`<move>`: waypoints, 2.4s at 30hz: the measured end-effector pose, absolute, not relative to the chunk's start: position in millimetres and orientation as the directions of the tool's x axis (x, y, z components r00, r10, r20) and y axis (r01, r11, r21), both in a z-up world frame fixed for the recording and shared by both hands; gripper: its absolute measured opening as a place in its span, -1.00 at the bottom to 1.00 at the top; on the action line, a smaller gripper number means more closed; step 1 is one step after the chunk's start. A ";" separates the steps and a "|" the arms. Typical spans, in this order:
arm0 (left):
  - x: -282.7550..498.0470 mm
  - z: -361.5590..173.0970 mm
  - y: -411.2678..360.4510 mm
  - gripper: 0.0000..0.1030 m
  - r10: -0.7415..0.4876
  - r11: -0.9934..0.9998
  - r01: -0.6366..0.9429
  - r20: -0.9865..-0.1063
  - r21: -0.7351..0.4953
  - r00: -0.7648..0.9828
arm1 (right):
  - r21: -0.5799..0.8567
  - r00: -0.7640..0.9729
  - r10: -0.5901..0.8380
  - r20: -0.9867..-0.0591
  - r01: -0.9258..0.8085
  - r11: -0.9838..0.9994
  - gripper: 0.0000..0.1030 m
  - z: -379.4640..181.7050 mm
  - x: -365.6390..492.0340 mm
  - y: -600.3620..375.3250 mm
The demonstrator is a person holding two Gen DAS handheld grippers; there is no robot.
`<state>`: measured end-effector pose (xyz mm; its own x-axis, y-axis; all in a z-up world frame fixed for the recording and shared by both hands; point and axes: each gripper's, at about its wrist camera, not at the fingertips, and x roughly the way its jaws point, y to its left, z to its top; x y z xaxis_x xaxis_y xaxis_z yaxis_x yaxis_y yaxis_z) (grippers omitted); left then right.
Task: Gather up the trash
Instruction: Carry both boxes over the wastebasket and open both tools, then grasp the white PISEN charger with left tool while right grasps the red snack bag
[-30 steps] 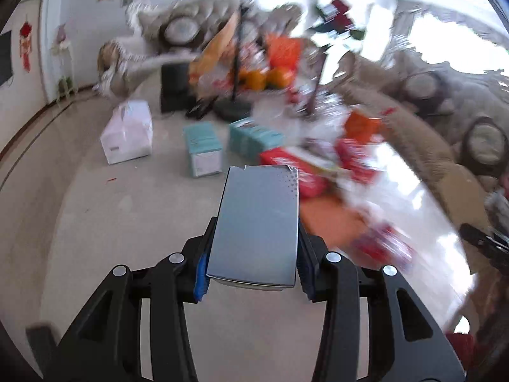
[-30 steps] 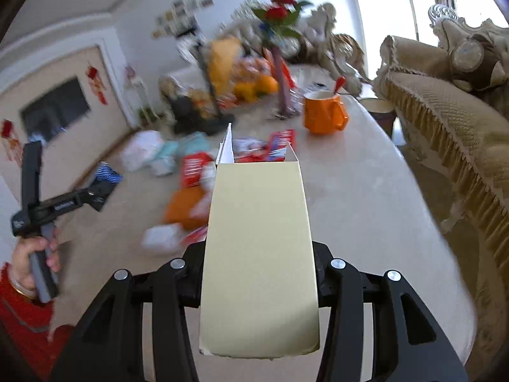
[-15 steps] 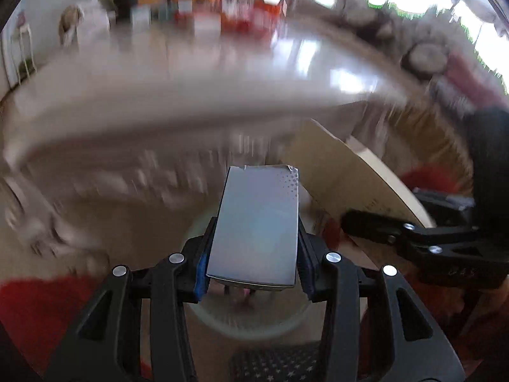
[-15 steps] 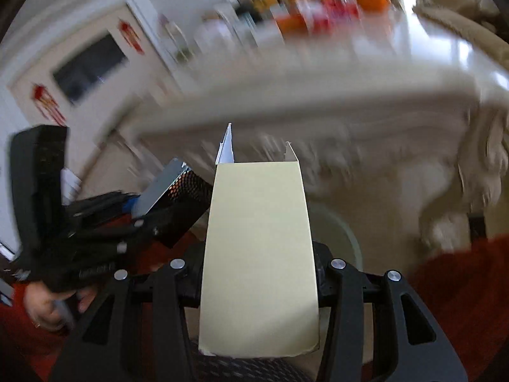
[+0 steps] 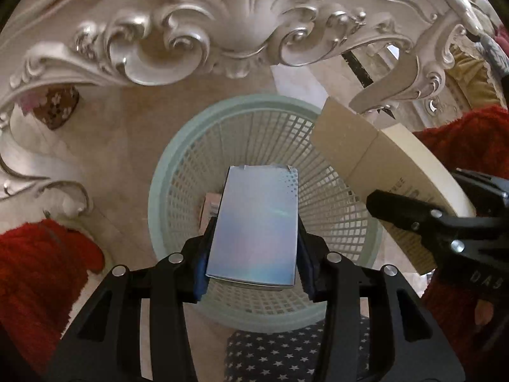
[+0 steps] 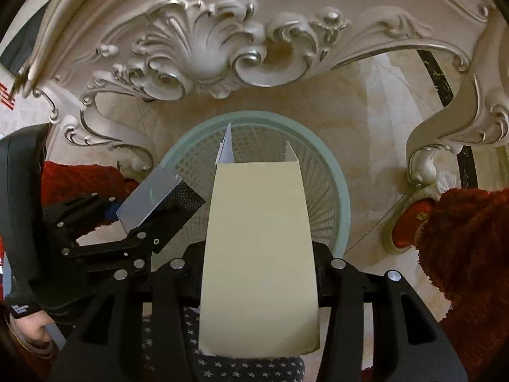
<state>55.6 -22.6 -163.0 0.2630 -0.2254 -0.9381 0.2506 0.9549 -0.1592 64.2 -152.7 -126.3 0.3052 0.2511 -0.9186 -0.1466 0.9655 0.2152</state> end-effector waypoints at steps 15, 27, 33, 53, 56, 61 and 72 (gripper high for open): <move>64.4 -160.9 -10.4 0.67 -0.168 0.974 0.197 -0.936 -0.109 0.309 | 0.202 0.344 0.215 -0.914 -0.074 0.977 0.34 -128.7 64.7 -168.4; 41.0 -46.3 20.6 0.67 -0.332 0.939 0.248 -0.820 -0.239 0.467 | 0.275 0.635 0.329 -0.699 -0.187 0.943 0.35 -1.8 24.6 -193.5; 96.2 51.1 23.5 0.67 -0.297 0.937 0.336 -0.716 -0.093 0.632 | 0.133 0.752 0.271 -0.600 -0.240 0.961 0.50 75.6 77.6 -196.5; 341.7 58.4 -32.1 0.67 -0.201 0.964 0.261 -0.772 -0.048 0.603 | 0.097 0.685 0.247 -0.685 -0.250 0.963 0.49 82.5 291.9 -185.1; 352.5 48.9 -33.1 0.67 -0.162 0.973 0.228 -0.798 -0.032 0.580 | 0.093 0.663 0.231 -0.712 -0.237 0.967 0.50 75.3 304.2 -183.7; 357.3 46.2 -27.4 0.67 -0.131 0.981 0.195 -0.806 -0.020 0.577 | 0.070 0.640 0.204 -0.740 -0.228 0.971 0.49 64.1 316.0 -183.0; 350.8 48.3 -34.4 0.08 -0.125 0.966 0.256 -0.806 0.035 0.579 | 0.071 0.609 0.222 -0.762 -0.263 0.962 0.01 57.8 311.8 -177.0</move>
<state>350.8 -34.4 48.3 0.5792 -0.1247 -0.8056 0.2563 0.9660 0.0347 311.8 -177.0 57.8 0.6088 0.2224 -0.7615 -0.2633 0.9621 0.0705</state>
